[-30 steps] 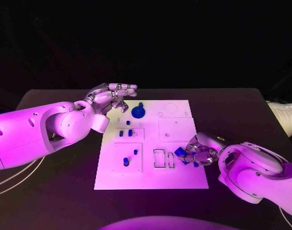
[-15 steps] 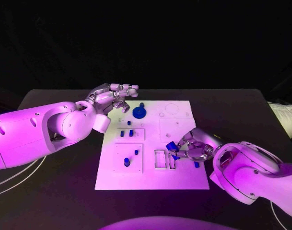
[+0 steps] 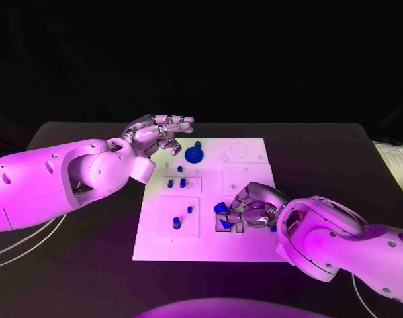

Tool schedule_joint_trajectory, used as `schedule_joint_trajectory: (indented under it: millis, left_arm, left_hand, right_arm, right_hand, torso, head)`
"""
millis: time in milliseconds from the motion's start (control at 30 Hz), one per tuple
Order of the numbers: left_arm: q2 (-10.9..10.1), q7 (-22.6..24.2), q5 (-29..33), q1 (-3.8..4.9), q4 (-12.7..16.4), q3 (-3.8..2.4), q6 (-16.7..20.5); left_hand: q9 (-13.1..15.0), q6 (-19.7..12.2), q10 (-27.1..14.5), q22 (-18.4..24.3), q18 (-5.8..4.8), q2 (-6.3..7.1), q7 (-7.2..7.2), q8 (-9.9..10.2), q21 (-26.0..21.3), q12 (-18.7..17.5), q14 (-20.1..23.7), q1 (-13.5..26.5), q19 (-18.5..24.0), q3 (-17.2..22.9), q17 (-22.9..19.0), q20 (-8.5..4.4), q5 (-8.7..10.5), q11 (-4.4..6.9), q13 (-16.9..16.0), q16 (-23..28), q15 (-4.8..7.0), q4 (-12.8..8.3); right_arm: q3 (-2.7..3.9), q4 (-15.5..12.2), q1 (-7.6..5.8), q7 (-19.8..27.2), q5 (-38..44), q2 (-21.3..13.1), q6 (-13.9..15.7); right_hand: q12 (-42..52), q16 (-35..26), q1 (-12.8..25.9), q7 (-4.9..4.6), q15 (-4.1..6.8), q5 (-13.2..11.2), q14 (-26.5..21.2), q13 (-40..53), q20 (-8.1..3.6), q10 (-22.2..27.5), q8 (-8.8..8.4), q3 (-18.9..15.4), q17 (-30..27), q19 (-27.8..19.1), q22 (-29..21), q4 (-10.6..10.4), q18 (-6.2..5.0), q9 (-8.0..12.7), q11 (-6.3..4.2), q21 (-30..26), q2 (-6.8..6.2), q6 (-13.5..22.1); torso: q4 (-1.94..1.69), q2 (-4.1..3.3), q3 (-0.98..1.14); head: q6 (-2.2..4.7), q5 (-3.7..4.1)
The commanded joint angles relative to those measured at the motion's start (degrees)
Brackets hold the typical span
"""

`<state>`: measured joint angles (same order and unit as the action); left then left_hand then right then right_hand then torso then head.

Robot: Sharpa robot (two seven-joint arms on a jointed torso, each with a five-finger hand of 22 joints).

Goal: Assemble the parts on the task board

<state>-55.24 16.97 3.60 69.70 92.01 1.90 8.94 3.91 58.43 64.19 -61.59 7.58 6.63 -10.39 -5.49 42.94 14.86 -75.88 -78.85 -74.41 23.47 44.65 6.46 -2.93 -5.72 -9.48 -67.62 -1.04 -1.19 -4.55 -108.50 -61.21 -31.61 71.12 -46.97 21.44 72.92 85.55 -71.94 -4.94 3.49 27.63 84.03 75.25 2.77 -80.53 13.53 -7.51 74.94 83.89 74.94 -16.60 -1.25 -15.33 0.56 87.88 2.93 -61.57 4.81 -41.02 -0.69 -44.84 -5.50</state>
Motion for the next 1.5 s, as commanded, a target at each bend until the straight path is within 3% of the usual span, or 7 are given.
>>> schedule_joint_trajectory:
  millis: [33,733,800,1000,1200,1367,1500]
  left_arm:
    - [0.08,0.43,-0.08,0.02,0.16,-0.03,-1.10]
    - [0.03,0.39,-0.08,0.02,0.09,-0.02,-1.11]
    - [0.05,0.38,-0.08,0.02,0.09,-0.02,-1.12]
    - [0.06,0.35,-0.08,0.02,0.07,-0.02,-1.10]
    - [0.02,0.33,-0.08,0.02,0.05,-0.01,-1.09]
    - [-0.01,0.31,-0.08,0.02,0.05,0.00,-1.13]
    - [0.02,0.28,-0.08,0.02,-0.02,0.01,-1.19]
  left_hand:
    - [0.02,-0.40,-0.31,0.05,1.12,-0.47,0.04,-0.31,-0.28,0.39,0.40,0.26,0.33,-0.29,-0.06,0.10,-0.14,0.02,-0.08,0.25,0.18,0.09]
    - [0.02,-0.40,-0.31,0.05,1.12,-0.47,0.04,-0.31,-0.28,0.39,0.40,0.26,0.33,-0.29,-0.06,0.10,-0.14,0.02,-0.08,0.25,0.18,0.09]
    - [0.02,-0.40,-0.31,0.05,1.12,-0.47,0.04,-0.31,-0.28,0.39,0.40,0.26,0.33,-0.29,-0.06,0.10,-0.14,0.02,-0.08,0.25,0.18,0.09]
    - [0.02,-0.41,-0.33,0.06,1.13,-0.47,0.04,-0.32,-0.31,0.42,0.41,0.27,0.33,-0.32,-0.08,0.10,-0.14,0.02,-0.08,0.25,0.18,0.09]
    - [0.02,-0.49,-0.49,0.16,1.15,-0.48,0.05,-0.38,-0.50,0.58,0.48,0.31,0.37,-0.50,-0.18,0.11,-0.15,0.02,-0.12,0.26,0.18,0.12]
    - [0.02,-0.49,-0.49,0.16,1.15,-0.48,0.05,-0.38,-0.50,0.58,0.48,0.31,0.37,-0.50,-0.18,0.11,-0.15,0.02,-0.12,0.26,0.18,0.12]
    - [0.02,-0.49,-0.49,0.16,1.15,-0.48,0.05,-0.38,-0.50,0.58,0.48,0.31,0.37,-0.50,-0.18,0.11,-0.15,0.02,-0.12,0.26,0.18,0.12]
  right_arm:
    - [0.01,0.12,0.07,-1.88,-0.39,0.20,-3.48]
    - [0.00,0.55,0.10,-3.32,1.72,0.23,-4.89]
    - [0.00,0.58,0.10,-3.32,1.81,0.31,-4.89]
    - [0.00,0.68,0.10,-3.35,2.69,0.34,-4.15]
    - [0.00,0.56,0.10,-3.37,3.59,0.09,-3.80]
    - [0.00,0.34,0.13,-3.14,3.57,-0.03,-4.43]
    - [0.01,0.34,0.18,-3.01,2.72,0.26,-5.12]
  right_hand:
    - [-0.37,-0.06,1.75,0.75,0.46,-0.37,4.37,0.15,-0.40,-1.08,-0.17,-0.63,6.77,4.27,12.03,0.01,0.43,-1.56,-0.75,0.23,-0.55,-1.24]
    - [-1.83,-0.20,4.62,1.16,0.75,-1.11,4.35,-0.69,-0.64,-1.02,-0.02,-1.99,6.62,4.24,11.97,-0.05,0.41,-2.83,-1.10,0.17,0.75,-1.86]
    - [-2.10,-0.26,6.52,1.26,0.82,-3.53,4.34,-0.79,-0.69,-1.05,-0.05,-2.95,6.54,4.22,11.94,0.22,0.41,-3.21,-1.02,0.14,1.11,-1.86]
    - [-3.98,-0.82,12.98,1.05,0.69,-19.10,4.16,-1.80,-0.66,-0.46,-0.32,-7.39,5.75,4.09,11.72,-0.09,0.34,-4.47,-0.98,-0.04,1.34,-1.39]
    - [-5.05,-1.03,14.08,0.95,0.60,-21.81,4.11,-2.35,-0.56,-0.07,-0.50,-8.71,5.50,4.08,11.70,0.04,0.34,-5.16,-0.88,-0.07,1.27,-1.09]
    - [-5.12,-1.02,9.86,0.95,0.61,-21.38,4.16,-2.13,-0.54,-0.24,-0.61,-8.42,5.61,4.16,11.83,1.15,0.37,-6.02,-0.88,-0.01,0.90,-0.97]
    - [-5.22,-1.02,1.85,0.97,0.67,-19.66,4.19,-1.97,-0.64,-0.29,-0.71,-5.94,5.68,4.18,11.85,5.46,0.38,-6.70,-0.94,-0.01,1.76,-0.84]
  torso:
    - [0.11,0.01,0.05]
    - [0.13,0.01,0.05]
    - [0.12,0.00,0.04]
    - [0.05,0.03,0.05]
    - [0.12,0.00,0.09]
    - [0.13,-0.04,0.09]
    - [0.11,0.00,0.08]
  head:
    - [-0.04,-0.10]
    - [-0.03,-0.09]
    - [-0.04,-0.09]
    - [0.01,0.00]
    - [-0.05,-0.02]
    - [-0.07,0.02]
    - [-0.08,0.05]
